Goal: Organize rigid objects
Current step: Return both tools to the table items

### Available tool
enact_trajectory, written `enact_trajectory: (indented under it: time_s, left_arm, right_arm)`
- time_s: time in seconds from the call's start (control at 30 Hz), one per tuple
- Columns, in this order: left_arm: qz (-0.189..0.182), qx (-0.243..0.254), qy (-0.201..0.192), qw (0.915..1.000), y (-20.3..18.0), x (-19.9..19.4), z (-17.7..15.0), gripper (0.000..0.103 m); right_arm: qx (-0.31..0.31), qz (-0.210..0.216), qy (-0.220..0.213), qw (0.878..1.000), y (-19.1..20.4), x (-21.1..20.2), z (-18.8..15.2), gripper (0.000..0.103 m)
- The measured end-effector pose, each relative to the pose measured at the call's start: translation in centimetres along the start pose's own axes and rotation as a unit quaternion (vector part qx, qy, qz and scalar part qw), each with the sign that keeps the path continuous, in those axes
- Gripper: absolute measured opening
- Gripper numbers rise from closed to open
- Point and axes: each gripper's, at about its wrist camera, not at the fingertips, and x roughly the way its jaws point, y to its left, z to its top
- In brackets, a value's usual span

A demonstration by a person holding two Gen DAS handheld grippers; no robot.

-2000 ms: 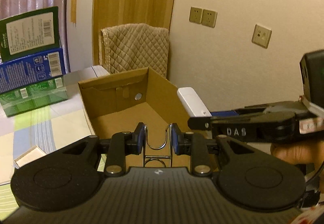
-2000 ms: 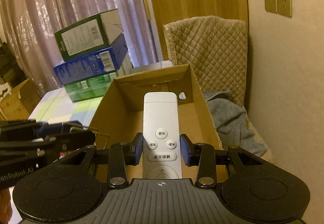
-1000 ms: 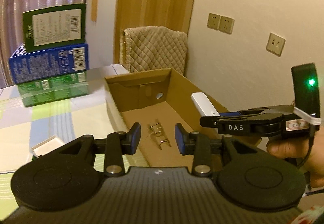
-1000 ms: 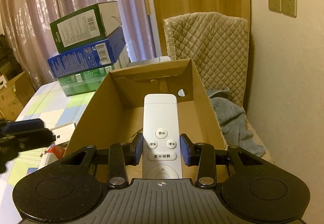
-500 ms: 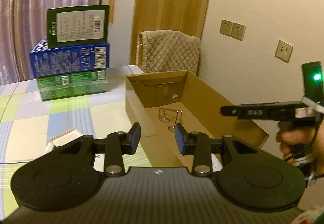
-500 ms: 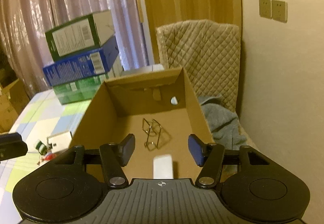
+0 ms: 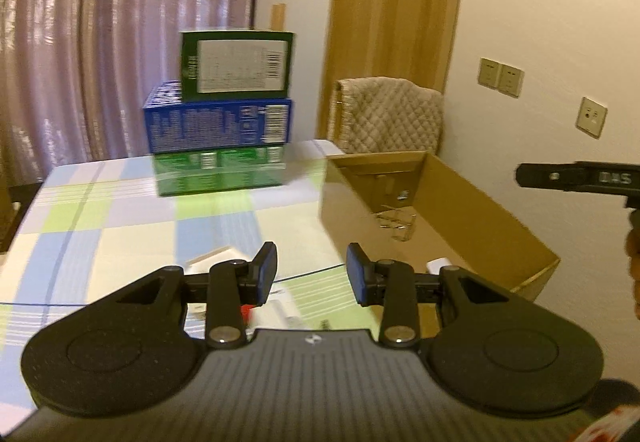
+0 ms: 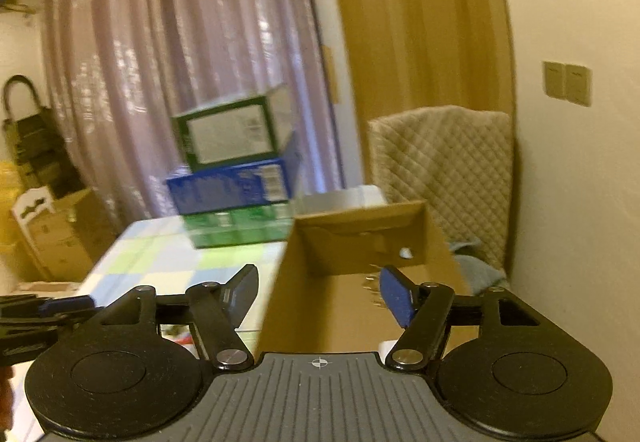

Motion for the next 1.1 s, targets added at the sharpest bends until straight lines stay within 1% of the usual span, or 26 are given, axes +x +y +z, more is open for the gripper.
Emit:
enact_trajectory:
  time_s: [0.13, 0.3, 0.4, 0.53, 0.67, 0.83, 0.97, 1.07, 1.1]
  left_arm:
    - [0.024, -0.009, -0.001, 0.9997, 2.5, -2.0, -0.7, 0.034]
    - [0.053, -0.022, 0.002, 0.9984, 5.4, -3.9, -2.1, 0.036]
    - [0.065, -0.033, 0.009, 0.9973, 6.9, -4.4, -3.2, 0.036]
    - [0.078, -0.038, 0.019, 0.996, 8.5, -4.5, -5.0, 0.038]
    - [0.083, -0.042, 0.033, 0.9951, 9.7, -3.8, -6.5, 0.04]
    - [0.083, -0.042, 0.046, 0.9947, 11.1, -2.2, -8.0, 0.044]
    - [0.078, -0.045, 0.061, 0.9941, 12.0, -0.2, -8.8, 0.049]
    - [0.071, -0.044, 0.067, 0.9943, 12.4, 1.0, -9.3, 0.051]
    - [0.068, -0.043, 0.068, 0.9944, 12.5, 1.4, -9.3, 0.054]
  right_arm:
    - [-0.008, 0.024, 0.002, 1.0, 2.8, -0.6, -1.0, 0.067]
    - [-0.014, 0.043, 0.018, 0.999, 5.8, -0.7, -3.2, 0.069]
    - [-0.014, 0.052, 0.035, 0.998, 7.2, 0.0, -5.1, 0.07]
    - [-0.035, 0.05, 0.067, 0.996, 9.2, 1.5, -8.1, 0.071]
    - [-0.062, 0.054, 0.099, 0.992, 10.8, 3.6, -10.8, 0.071]
    - [-0.084, 0.048, 0.119, 0.988, 12.1, 6.5, -13.6, 0.071]
    - [-0.096, 0.042, 0.129, 0.986, 12.7, 9.0, -15.0, 0.071]
    - [-0.091, 0.033, 0.137, 0.986, 12.7, 10.8, -15.8, 0.071]
    - [-0.087, 0.029, 0.138, 0.986, 12.4, 11.4, -16.0, 0.071]
